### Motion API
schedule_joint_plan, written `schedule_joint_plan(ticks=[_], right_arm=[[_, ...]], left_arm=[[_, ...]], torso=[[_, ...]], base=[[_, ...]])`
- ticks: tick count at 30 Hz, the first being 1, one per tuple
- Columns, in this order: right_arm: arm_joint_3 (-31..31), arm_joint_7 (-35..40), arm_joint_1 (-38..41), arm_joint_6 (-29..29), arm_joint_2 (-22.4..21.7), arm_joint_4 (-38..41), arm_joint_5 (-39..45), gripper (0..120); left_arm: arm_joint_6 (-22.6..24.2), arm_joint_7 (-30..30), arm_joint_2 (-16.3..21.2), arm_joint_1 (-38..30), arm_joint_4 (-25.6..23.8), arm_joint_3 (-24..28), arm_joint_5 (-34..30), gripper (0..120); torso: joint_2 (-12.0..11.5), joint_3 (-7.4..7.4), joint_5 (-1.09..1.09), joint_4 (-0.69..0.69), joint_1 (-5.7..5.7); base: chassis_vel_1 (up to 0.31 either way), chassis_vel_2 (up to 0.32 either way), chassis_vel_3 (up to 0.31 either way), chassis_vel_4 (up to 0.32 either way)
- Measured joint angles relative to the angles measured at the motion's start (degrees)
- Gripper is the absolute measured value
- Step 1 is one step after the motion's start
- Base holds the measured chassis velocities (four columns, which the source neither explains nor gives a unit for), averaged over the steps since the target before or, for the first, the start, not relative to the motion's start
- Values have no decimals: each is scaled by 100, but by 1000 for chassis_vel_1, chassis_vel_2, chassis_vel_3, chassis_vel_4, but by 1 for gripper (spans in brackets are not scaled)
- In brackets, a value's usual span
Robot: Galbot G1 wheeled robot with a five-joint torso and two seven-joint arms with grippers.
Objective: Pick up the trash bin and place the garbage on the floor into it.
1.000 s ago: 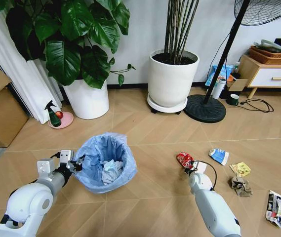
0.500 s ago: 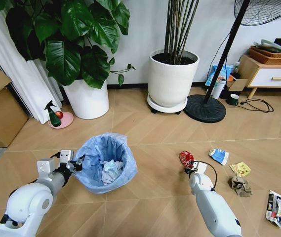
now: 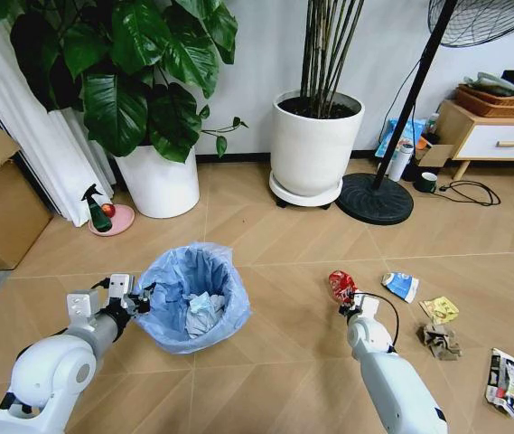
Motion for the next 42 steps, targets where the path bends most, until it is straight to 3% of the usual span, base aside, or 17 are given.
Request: schedule_joint_plan(ticks=[15,23,35,42], right_arm=[[-794,-705,186,-215,-645,2073,734,1],[-1539,-911,714,-569,-1507,3482,1657,1],[-3003,-1190,2009,-870,-1904,4124,2600,1],[-3832,-1268,2203,-1013,-2095,4617,2815,1]], left_arm=[[0,-1,14,31,-17,-9,17,0],[4,-16,-1,32,-2,13,41,0],[13,-23,-35,16,30,30,97,0],[16,-24,-37,-9,69,41,97,0]], torso=[[0,0,0,1,0],[0,-1,0,-1,0],[0,0,-1,2,0],[0,0,-1,1,0]], base=[[0,0,0,0],[0,0,0,0],[0,0,0,0],[0,0,0,0]])
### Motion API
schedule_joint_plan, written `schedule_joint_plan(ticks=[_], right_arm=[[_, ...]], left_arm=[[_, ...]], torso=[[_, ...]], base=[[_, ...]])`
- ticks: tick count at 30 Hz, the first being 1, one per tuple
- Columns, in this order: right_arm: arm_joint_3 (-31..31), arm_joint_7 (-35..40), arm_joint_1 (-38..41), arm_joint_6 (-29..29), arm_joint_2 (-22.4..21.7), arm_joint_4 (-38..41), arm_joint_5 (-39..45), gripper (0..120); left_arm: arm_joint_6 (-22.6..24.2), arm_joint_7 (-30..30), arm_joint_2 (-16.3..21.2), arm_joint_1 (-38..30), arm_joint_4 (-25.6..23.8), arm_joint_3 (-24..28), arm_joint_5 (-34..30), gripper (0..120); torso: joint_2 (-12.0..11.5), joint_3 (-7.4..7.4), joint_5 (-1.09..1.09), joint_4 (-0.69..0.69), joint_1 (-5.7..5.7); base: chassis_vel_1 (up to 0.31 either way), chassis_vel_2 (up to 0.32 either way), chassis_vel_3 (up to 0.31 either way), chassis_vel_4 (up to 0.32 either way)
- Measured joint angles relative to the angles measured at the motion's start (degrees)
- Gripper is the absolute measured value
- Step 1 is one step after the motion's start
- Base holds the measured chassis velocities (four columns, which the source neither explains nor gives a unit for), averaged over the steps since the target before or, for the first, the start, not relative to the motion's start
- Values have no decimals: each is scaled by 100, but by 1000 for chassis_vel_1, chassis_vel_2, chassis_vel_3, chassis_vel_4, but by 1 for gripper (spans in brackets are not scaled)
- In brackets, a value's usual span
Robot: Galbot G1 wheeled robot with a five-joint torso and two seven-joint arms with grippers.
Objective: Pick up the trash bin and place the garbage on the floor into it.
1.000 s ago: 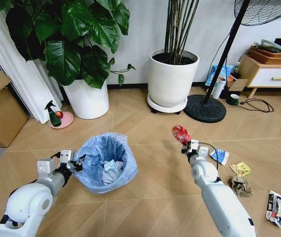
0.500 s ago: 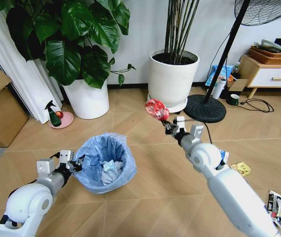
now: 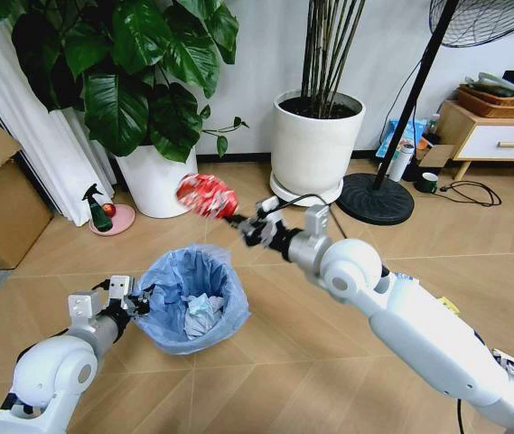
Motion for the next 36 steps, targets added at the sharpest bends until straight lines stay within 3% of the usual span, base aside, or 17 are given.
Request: schedule_joint_plan(ticks=[8,18,22,26,30,36], right_arm=[[-467,5,-70,-18,-142,205,-30,1],[-476,22,-183,-33,-290,337,-122,1],[-453,23,-218,-54,-391,339,-223,8],[-523,130,-221,-38,-368,308,-302,26],[-564,160,-207,-36,-330,271,-318,34],[-554,218,-160,-27,-234,150,-347,61]], left_arm=[[0,2,16,-21,25,28,2,0],[-1,2,15,-19,25,27,2,0],[-3,3,17,-21,20,12,-4,0],[-9,7,14,-45,27,23,-6,0],[-9,8,9,-61,32,32,-8,0],[-14,10,4,-71,38,28,-11,0]], torso=[[0,0,1,0,0],[0,0,1,0,0],[0,0,1,-1,0],[0,0,1,0,0],[0,0,0,0,0],[0,0,1,0,0]], base=[[0,0,0,0],[0,0,0,0],[0,0,0,0],[0,0,0,0],[0,0,0,0],[0,0,0,0]])
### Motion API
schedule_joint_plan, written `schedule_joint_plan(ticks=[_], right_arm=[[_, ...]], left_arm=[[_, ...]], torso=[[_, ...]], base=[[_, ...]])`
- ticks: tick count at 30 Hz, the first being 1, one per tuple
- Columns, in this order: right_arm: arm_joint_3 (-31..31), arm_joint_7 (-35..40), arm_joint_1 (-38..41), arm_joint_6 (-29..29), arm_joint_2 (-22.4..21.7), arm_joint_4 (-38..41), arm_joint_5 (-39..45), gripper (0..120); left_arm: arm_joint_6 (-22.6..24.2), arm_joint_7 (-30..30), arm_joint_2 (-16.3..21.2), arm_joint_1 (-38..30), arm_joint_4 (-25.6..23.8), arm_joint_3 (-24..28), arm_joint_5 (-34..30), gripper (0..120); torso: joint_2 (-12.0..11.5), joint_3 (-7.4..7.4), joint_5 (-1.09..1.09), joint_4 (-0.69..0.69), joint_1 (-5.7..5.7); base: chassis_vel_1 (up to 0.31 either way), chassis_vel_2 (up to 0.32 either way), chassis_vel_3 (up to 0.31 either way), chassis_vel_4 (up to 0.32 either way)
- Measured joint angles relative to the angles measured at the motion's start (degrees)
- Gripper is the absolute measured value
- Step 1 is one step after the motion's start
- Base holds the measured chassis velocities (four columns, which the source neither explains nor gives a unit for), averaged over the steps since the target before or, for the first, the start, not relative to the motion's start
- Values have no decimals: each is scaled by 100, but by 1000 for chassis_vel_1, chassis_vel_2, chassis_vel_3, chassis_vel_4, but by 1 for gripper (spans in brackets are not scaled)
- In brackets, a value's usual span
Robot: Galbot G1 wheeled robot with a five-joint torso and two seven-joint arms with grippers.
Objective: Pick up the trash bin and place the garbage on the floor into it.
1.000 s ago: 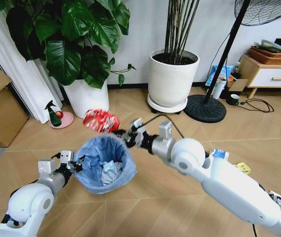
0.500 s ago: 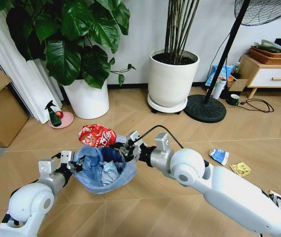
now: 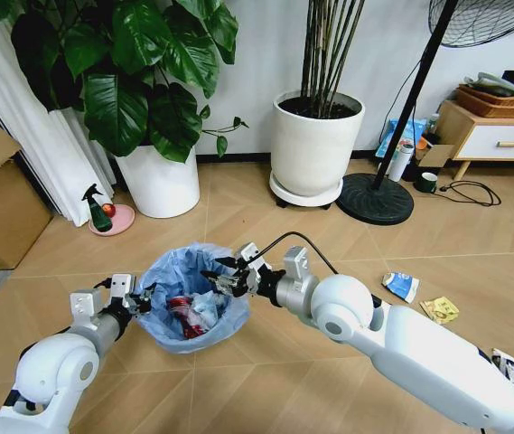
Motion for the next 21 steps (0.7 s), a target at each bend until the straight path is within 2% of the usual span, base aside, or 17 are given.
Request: schedule_joint_plan(ticks=[10,16,21], right_arm=[[278,197,-54,2,28,10,36,97],[770,375,-248,2,47,10,58,100],[1534,421,-671,-101,67,-70,-27,100]], left_arm=[[-5,3,-9,1,3,-9,1,0],[-5,3,-28,4,3,-22,2,0],[-9,3,-56,24,0,-47,15,0]], torso=[[0,0,0,0,0],[0,0,0,0,0],[0,0,0,0,0]], base=[[0,0,0,0],[0,0,0,0],[0,0,0,0]])
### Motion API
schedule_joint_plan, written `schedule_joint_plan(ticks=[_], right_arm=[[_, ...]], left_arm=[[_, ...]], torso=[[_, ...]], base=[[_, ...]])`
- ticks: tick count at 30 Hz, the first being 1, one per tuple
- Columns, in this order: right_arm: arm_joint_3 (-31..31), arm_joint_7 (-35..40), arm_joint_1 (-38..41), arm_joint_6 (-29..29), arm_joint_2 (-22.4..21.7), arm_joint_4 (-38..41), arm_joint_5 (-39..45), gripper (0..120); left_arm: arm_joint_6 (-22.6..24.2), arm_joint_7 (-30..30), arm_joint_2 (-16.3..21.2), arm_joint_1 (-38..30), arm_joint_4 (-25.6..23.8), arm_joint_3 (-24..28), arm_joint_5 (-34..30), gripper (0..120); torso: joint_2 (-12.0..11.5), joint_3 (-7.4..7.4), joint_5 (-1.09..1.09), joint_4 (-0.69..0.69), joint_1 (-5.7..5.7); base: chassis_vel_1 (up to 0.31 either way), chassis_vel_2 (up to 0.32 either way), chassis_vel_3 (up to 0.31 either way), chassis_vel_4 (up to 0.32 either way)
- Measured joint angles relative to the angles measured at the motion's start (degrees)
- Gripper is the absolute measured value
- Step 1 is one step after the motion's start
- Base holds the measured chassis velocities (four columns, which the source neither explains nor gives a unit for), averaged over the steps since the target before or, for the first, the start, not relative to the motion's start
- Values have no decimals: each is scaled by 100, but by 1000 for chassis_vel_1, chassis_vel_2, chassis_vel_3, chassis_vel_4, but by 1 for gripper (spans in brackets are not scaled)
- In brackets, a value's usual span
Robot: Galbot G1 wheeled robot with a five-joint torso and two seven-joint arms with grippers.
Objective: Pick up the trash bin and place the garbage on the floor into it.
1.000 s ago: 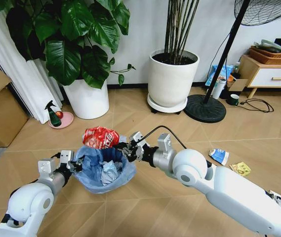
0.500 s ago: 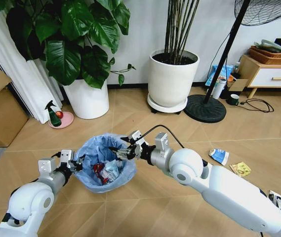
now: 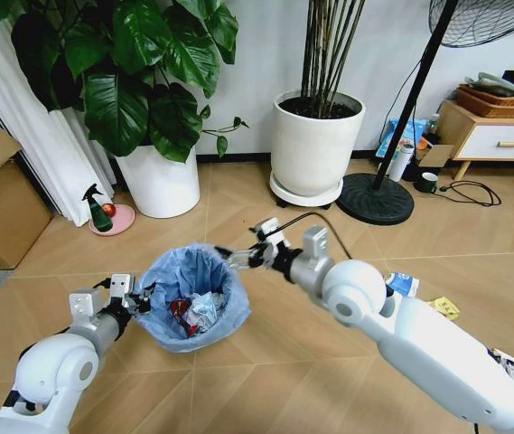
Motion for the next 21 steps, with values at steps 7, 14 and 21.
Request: schedule_joint_plan(ticks=[7,14,21], right_arm=[[1174,130,-1136,208,107,-107,-707,100],[1760,390,-1895,342,262,23,-1264,100],[2690,368,-2922,418,735,304,-1946,100]], left_arm=[[-5,6,-12,19,-22,-16,15,0],[-5,9,-4,37,-47,-26,10,0],[-5,17,13,86,-70,-70,-1,0]], torso=[[0,0,1,-2,0],[0,0,0,0,0],[0,0,0,-1,0]], base=[[0,0,0,0],[0,0,0,0],[0,0,0,0]])
